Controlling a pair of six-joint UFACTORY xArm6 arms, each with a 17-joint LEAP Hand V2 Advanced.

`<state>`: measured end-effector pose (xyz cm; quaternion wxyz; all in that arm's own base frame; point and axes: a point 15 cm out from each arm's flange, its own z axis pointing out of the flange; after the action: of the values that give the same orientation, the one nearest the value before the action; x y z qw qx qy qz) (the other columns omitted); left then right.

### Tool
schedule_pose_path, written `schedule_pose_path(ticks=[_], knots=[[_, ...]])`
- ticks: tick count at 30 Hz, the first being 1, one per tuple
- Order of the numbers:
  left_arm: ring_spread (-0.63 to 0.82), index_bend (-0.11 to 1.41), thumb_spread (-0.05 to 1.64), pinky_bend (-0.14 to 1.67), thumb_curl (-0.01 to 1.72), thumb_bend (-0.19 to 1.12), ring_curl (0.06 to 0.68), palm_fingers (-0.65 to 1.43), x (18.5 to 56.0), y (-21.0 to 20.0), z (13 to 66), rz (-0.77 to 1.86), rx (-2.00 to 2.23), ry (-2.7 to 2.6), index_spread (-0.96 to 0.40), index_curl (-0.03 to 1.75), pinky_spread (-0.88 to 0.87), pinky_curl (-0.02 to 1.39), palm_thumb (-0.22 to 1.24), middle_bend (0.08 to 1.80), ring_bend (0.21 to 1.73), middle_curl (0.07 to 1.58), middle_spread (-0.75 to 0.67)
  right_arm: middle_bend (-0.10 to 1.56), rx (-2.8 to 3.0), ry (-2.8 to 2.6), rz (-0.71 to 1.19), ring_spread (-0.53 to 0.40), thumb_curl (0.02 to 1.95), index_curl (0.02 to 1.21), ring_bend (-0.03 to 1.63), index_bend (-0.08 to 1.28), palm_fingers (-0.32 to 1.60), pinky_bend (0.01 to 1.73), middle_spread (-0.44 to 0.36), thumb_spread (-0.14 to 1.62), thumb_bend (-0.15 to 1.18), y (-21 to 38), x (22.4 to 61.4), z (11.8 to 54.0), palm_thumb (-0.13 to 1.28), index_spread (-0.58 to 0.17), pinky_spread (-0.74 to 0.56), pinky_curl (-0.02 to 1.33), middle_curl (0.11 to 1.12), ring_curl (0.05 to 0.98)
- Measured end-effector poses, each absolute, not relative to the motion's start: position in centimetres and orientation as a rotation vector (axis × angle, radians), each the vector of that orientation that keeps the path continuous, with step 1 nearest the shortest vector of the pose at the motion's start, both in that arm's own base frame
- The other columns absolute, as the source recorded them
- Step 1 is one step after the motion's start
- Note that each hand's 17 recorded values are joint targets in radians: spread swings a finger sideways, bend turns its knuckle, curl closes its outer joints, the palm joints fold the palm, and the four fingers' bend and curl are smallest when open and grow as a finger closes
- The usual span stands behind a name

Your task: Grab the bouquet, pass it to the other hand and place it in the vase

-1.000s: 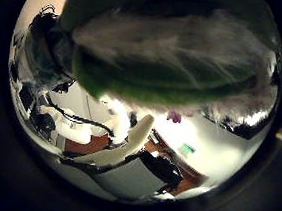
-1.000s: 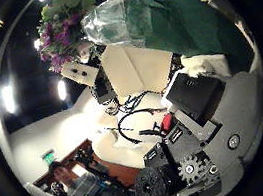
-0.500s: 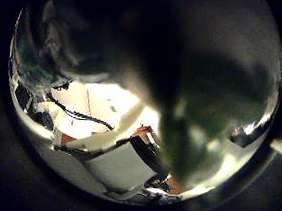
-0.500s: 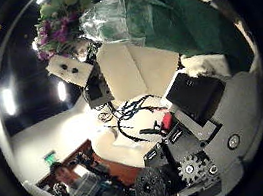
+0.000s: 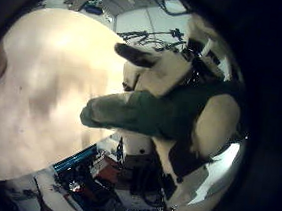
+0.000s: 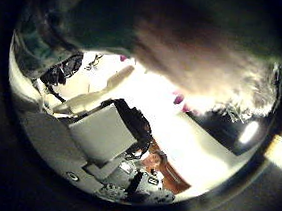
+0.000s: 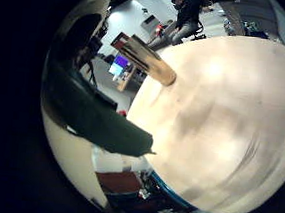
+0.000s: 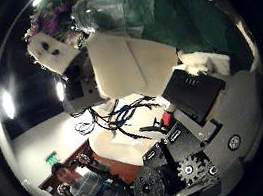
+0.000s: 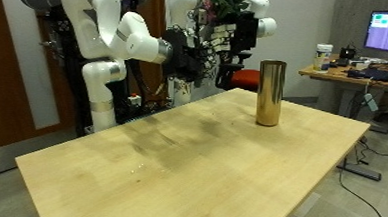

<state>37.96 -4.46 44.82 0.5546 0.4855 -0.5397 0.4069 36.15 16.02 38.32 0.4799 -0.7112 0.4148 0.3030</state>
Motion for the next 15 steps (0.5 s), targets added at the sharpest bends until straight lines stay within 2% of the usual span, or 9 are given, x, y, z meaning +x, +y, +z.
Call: schedule_pose_path(ticks=[1, 2, 4, 6, 7, 8, 11, 13, 15], knots=[[-0.49, 0.25, 0.89, 0.95, 0.35, -0.02, 0.471, 1.03, 38.0, -4.5, 44.8, 0.969, 1.144, -1.266, -0.31, 1.0, -0.67, 0.46, 0.61, 0.77, 1.24, 1.07, -0.45, 1.33, -1.741, 1.014, 0.735, -0.216, 0.93, 1.11, 1.39, 0.97, 1.08, 1.07, -0.165, 0.22, -0.02, 16.0, 36.1, 38.2, 1.2, -0.31, -0.28, 1.21, 0.8, 0.674], [-0.48, 0.3, 0.89, 1.03, 0.36, -0.01, 0.488, 1.17, 38.0, -4.4, 44.8, 0.975, 1.142, -1.258, -0.36, 1.08, -0.69, 0.5, 0.65, 0.78, 1.26, 1.09, -0.47, 1.31, -1.746, 1.012, 0.734, -0.218, 0.92, 1.11, 1.38, 0.96, 1.08, 1.07, -0.166, 0.28, -0.02, 16.1, 36.1, 38.1, 1.19, -0.31, -0.28, 1.2, 0.79, 0.67], [-0.47, 0.32, 0.89, 1.06, 0.36, -0.01, 0.493, 1.17, 38.0, -4.4, 44.9, 0.983, 1.137, -1.251, -0.39, 1.11, -0.69, 0.51, 0.67, 0.78, 1.27, 1.1, -0.48, 1.28, -1.747, 1.016, 0.736, -0.224, 0.9, 1.1, 1.36, 0.93, 1.07, 1.08, -0.167, 0.41, -0.03, 16.1, 36.0, 37.9, 1.15, -0.313, -0.28, 1.17, 0.79, 0.664], [-0.46, 0.39, 0.89, 1.11, 0.38, 0.0, 0.502, 1.23, 38.0, -4.2, 44.8, 0.982, 1.136, -1.249, -0.44, 1.16, -0.67, 0.53, 0.76, 0.81, 1.29, 1.11, -0.51, 1.19, -1.752, 1.013, 0.737, -0.232, 0.84, 1.08, 1.32, 0.82, 0.97, 1.11, -0.18, 0.51, -0.05, 16.1, 36.0, 37.8, 1.06, -0.324, -0.3, 1.12, 0.77, 0.654], [-0.45, 0.46, 0.85, 1.1, 0.43, 0.03, 0.511, 1.24, 38.0, -4.1, 44.8, 0.984, 1.136, -1.249, -0.47, 1.19, -0.66, 0.53, 0.87, 0.84, 1.31, 1.11, -0.52, 1.16, -1.757, 1.015, 0.74, -0.239, 0.82, 1.07, 1.3, 0.76, 0.92, 1.12, -0.185, 0.53, -0.05, 16.1, 35.9, 37.6, 1.03, -0.334, -0.31, 1.09, 0.77, 0.647], [-0.44, 0.51, 0.72, 1.07, 0.48, 0.03, 0.519, 1.2, 37.9, -4.1, 44.9, 0.987, 1.133, -1.25, -0.49, 1.21, -0.66, 0.52, 0.94, 0.88, 1.33, 1.12, -0.53, 1.15, -1.766, 1.017, 0.74, -0.24, 0.81, 1.07, 1.29, 0.75, 0.92, 1.12, -0.186, 0.54, -0.05, 16.0, 35.8, 37.4, 1.03, -0.336, -0.32, 1.08, 0.77, 0.645], [-0.43, 0.56, 0.56, 1.04, 0.55, 0.01, 0.53, 1.17, 37.9, -4.0, 44.9, 0.999, 1.122, -1.257, -0.52, 1.22, -0.65, 0.52, 1.0, 0.92, 1.36, 1.12, -0.54, 1.09, -1.778, 1.023, 0.734, -0.249, 0.78, 1.05, 1.28, 0.66, 0.85, 1.12, -0.192, 0.55, -0.04, 15.7, 35.7, 37.2, 1.01, -0.35, -0.35, 1.03, 0.76, 0.635], [-0.41, 0.61, 0.37, 1.01, 0.63, -0.01, 0.542, 1.16, 37.9, -4.0, 45.2, 1.019, 1.113, -1.269, -0.56, 1.23, -0.65, 0.52, 1.05, 0.97, 1.38, 1.11, -0.55, 1.0, -1.776, 1.027, 0.74, -0.259, 0.75, 1.02, 1.3, 0.5, 0.66, 1.12, -0.188, 0.57, -0.04, 15.7, 35.7, 37.0, 0.99, -0.349, -0.4, 0.99, 0.75, 0.64], [-0.4, 0.63, 0.29, 1.01, 0.66, -0.02, 0.548, 1.16, 37.9, -3.9, 45.6, 1.046, 1.105, -1.273, -0.57, 1.23, -0.65, 0.52, 1.06, 1.0, 1.39, 1.1, -0.55, 0.96, -1.775, 1.031, 0.746, -0.262, 0.73, 0.99, 1.3, 0.41, 0.57, 1.1, -0.186, 0.6, -0.03, 15.7, 35.5, 36.8, 0.99, -0.345, -0.42, 0.96, 0.74, 0.635]])
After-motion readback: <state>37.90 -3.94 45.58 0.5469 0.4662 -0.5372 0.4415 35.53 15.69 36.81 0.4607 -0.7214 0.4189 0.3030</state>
